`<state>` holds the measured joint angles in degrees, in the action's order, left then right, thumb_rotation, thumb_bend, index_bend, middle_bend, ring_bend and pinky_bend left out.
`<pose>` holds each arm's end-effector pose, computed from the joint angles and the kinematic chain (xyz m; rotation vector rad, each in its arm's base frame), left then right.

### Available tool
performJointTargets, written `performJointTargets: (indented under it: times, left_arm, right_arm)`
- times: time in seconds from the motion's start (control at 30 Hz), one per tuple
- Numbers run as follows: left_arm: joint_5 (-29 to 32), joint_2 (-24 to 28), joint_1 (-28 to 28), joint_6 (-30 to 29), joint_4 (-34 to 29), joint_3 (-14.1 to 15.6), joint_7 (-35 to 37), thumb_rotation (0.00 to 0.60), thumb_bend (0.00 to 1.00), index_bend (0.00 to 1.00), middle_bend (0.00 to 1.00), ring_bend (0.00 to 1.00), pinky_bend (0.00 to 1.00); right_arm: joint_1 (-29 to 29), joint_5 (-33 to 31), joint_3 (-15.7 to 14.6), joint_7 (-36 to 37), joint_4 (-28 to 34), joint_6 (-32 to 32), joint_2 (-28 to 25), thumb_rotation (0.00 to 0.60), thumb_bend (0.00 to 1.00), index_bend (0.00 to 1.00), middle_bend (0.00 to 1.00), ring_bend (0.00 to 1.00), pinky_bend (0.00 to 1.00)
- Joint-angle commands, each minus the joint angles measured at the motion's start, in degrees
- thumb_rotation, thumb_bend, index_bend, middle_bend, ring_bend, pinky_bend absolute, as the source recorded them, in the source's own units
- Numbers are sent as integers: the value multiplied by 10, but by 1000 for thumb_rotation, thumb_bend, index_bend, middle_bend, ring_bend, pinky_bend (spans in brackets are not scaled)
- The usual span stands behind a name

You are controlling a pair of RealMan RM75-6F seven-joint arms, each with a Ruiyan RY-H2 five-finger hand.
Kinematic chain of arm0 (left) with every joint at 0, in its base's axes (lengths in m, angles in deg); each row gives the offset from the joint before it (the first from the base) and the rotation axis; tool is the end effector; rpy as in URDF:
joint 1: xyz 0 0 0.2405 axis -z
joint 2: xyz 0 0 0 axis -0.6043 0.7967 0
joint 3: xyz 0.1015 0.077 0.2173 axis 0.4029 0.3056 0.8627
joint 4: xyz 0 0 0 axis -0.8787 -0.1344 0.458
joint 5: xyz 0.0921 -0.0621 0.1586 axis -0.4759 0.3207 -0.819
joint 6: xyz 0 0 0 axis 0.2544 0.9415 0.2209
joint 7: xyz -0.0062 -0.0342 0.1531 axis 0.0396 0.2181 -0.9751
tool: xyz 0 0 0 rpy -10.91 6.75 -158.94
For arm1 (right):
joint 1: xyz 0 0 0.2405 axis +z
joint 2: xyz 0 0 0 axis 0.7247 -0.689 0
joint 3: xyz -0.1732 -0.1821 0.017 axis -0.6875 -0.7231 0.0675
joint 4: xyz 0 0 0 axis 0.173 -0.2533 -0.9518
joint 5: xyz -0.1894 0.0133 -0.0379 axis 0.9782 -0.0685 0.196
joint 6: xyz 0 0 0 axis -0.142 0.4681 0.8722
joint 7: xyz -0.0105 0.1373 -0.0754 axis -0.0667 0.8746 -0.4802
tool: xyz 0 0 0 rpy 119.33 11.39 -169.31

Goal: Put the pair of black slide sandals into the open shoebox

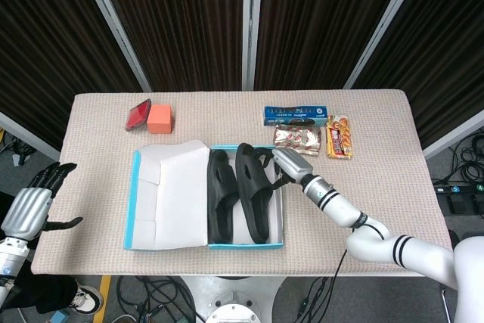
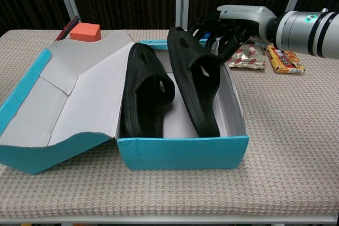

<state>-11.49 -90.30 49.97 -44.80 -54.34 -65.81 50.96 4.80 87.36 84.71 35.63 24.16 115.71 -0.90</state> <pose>-0.2918 0.2264 0.1713 -1.5059 -1.0708 -0.9967 -0.1125 -0.3880 -0.0047 1.8790 -1.5525 1.1657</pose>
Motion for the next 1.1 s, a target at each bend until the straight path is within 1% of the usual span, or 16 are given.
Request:
performJointTargets:
  times: [0.03, 0.2, 0.27, 0.3, 0.37, 0.47, 0.6, 0.73, 0.87, 0.97, 1.1]
  left_arm:
    - [0, -1, 0, 0, 1, 0, 2, 600, 0, 80, 91, 0, 114]
    - [-1, -2, 0, 2, 4, 0, 4, 600, 0, 80, 91, 0, 114]
    - [-1, -3, 1, 2, 5, 0, 5, 600, 0, 80, 91, 0, 115]
    - [-1, -3, 1, 2, 5, -1, 6, 600, 0, 80, 91, 0, 114]
    - [-1, -3, 2, 3, 5, -1, 6, 600, 0, 80, 91, 0, 114]
    - [-2, -3, 2, 3, 6, -1, 8, 600, 0, 80, 91, 0, 114]
    - [0, -3, 3, 5, 6, -1, 10, 600, 0, 80, 91, 0, 114]
    - [-1, -3, 3, 6, 6, -1, 11, 600, 0, 80, 91, 0, 114]
    - [-2, -3, 4, 6, 6, -2, 12, 600, 0, 80, 91, 0, 114]
    - [-2, -3, 4, 5, 4, -2, 11, 600, 0, 80, 91, 0, 114]
    - [-2, -2, 3, 3, 3, -3, 11, 600, 0, 80, 91, 0, 114]
  right_arm:
    - [3, -7, 1, -12, 1, -6, 0, 600, 226, 486, 411, 394, 579]
    - [7, -23, 2, -38, 6, -14, -3, 600, 223, 486, 407, 390, 572]
    - [8, -25, 3, -40, 12, -20, -8, 600, 181, 460, 380, 351, 530]
    - [9, -25, 3, -38, 17, -27, -13, 600, 151, 438, 364, 326, 505]
    - [12, -24, 3, -35, 23, -37, -20, 600, 47, 326, 315, 238, 406]
    - [14, -22, 5, -29, 28, -46, -27, 600, 1, 222, 267, 158, 330]
    - [16, -25, 7, -28, 34, -54, -35, 600, 0, 173, 223, 114, 309]
    - [17, -31, 8, -33, 45, -59, -46, 600, 0, 131, 214, 99, 303]
    - [15, -36, 13, -39, 62, -54, -60, 600, 0, 119, 208, 90, 297]
    - [7, -36, 26, -30, 86, -34, -71, 600, 0, 119, 209, 90, 297]
    - [-7, -28, 49, 21, 123, -5, -76, 600, 0, 118, 226, 102, 297]
